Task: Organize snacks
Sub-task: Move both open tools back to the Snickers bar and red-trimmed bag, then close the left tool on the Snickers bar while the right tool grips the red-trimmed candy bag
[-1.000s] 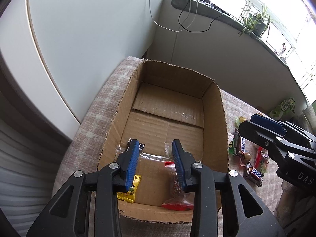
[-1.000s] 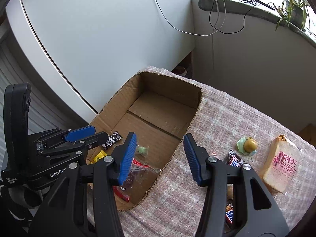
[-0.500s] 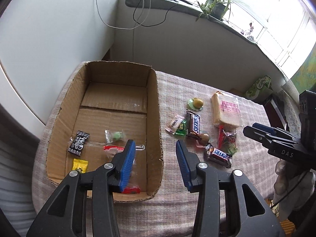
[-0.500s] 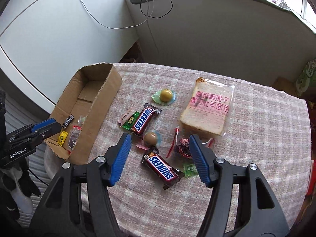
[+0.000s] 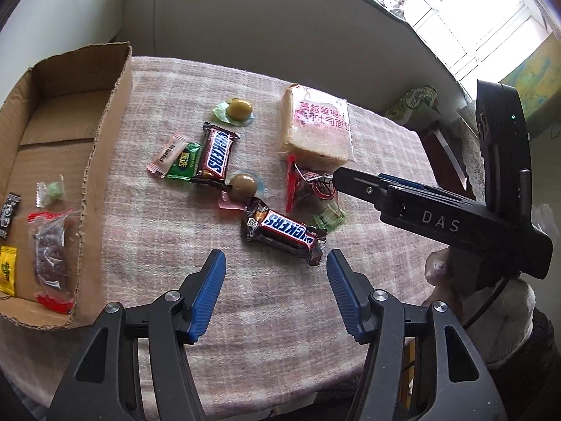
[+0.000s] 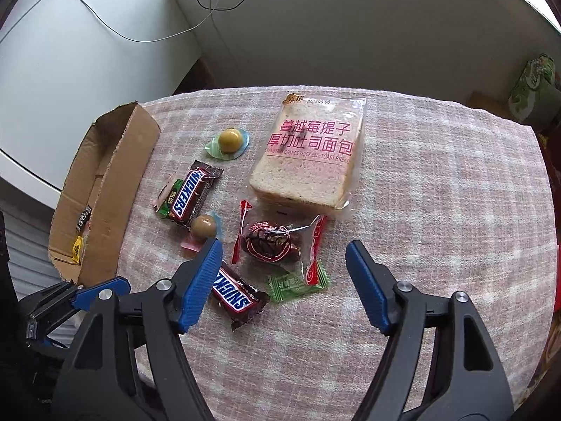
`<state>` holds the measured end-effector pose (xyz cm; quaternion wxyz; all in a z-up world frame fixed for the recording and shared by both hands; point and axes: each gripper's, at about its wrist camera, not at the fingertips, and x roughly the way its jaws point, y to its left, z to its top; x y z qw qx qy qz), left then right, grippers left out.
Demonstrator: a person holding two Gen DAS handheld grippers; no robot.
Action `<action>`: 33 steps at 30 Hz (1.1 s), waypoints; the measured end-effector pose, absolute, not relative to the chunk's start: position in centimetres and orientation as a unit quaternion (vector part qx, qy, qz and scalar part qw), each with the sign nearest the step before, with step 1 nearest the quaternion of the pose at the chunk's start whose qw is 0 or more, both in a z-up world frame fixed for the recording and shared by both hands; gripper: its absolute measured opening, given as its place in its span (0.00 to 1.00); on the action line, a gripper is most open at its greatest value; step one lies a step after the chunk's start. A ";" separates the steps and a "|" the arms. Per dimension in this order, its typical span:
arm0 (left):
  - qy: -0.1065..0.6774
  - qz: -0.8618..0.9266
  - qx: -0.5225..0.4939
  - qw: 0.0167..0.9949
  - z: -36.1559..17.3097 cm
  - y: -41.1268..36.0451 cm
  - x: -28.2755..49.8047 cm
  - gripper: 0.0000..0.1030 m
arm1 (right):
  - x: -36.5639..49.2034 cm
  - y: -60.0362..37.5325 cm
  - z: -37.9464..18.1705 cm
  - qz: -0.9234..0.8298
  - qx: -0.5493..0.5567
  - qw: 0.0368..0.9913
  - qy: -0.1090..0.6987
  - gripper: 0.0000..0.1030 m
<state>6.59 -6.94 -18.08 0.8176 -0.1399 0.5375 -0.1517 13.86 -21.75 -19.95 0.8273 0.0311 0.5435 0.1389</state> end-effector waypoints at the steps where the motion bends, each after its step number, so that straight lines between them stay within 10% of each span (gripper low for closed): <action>1: 0.538 -0.151 -0.141 0.817 -18.2 -7.2 6.6 0.58 | 13.9 -21.6 -20.1 0.140 0.032 0.826 0.544 0.73; 33: 0.544 -0.081 -0.160 0.820 -22.9 -11.5 12.1 0.58 | 17.9 -23.0 -24.5 0.119 0.011 0.806 0.580 0.73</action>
